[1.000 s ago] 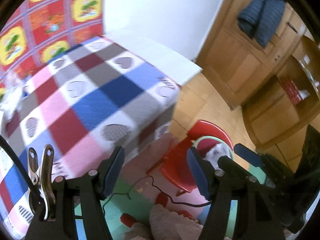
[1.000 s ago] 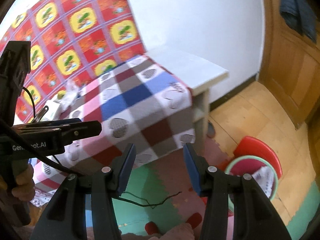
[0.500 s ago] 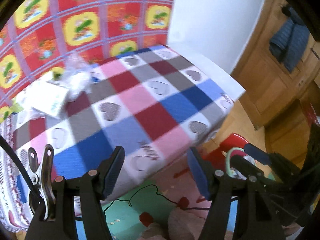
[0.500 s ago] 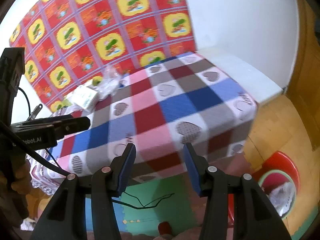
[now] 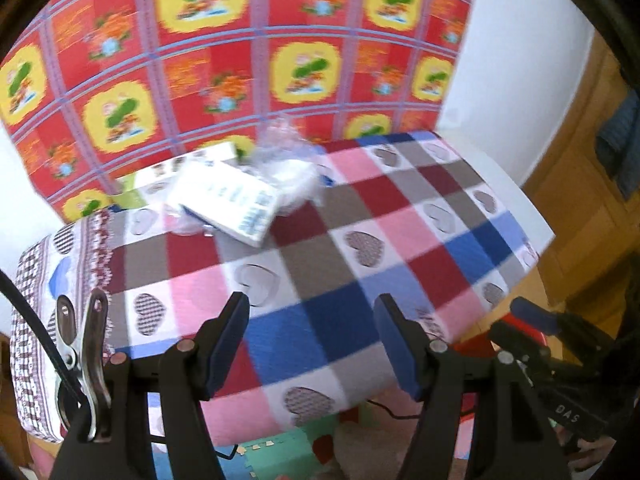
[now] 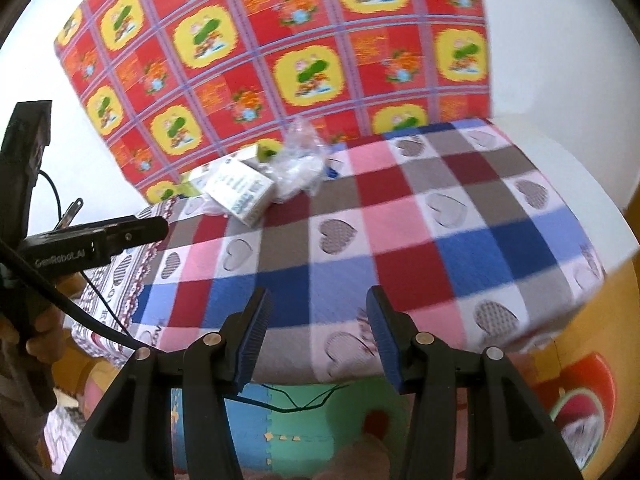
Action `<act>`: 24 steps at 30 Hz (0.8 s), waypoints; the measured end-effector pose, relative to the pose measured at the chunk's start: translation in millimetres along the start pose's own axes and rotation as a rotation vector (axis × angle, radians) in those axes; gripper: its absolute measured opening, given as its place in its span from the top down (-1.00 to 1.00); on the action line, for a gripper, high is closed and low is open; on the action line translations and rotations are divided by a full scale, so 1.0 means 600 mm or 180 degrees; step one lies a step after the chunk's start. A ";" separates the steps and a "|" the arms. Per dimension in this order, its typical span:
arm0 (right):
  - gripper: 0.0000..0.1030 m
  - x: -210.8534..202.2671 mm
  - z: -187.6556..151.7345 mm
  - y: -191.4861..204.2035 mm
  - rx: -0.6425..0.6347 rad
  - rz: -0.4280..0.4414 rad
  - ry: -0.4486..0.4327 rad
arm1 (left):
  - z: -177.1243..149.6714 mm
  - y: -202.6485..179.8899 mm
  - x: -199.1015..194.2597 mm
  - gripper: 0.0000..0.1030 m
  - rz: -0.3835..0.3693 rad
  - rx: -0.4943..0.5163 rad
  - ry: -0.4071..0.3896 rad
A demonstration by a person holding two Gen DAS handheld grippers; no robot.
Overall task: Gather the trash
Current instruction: 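Move both open tools away from the red bin back over the bed, then lower the right tool onto the white HP box and push it flat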
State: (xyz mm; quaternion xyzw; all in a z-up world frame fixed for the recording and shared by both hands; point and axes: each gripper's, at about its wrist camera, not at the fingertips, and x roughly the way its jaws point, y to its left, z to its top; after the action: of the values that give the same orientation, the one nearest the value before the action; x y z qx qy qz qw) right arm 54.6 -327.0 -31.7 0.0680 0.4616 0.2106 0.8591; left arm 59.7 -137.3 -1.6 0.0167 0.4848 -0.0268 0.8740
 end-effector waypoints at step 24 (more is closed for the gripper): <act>0.02 0.245 0.139 0.063 -0.0159 0.0374 0.0497 | 0.147 0.215 0.148 -0.33 0.0277 -0.0479 0.0200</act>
State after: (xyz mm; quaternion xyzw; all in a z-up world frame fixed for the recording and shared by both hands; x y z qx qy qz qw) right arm 183.0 -224.2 -85.3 0.0569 0.5169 0.2767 0.8081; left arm 189.4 -16.2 -29.8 -0.0272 0.5115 0.0482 0.8575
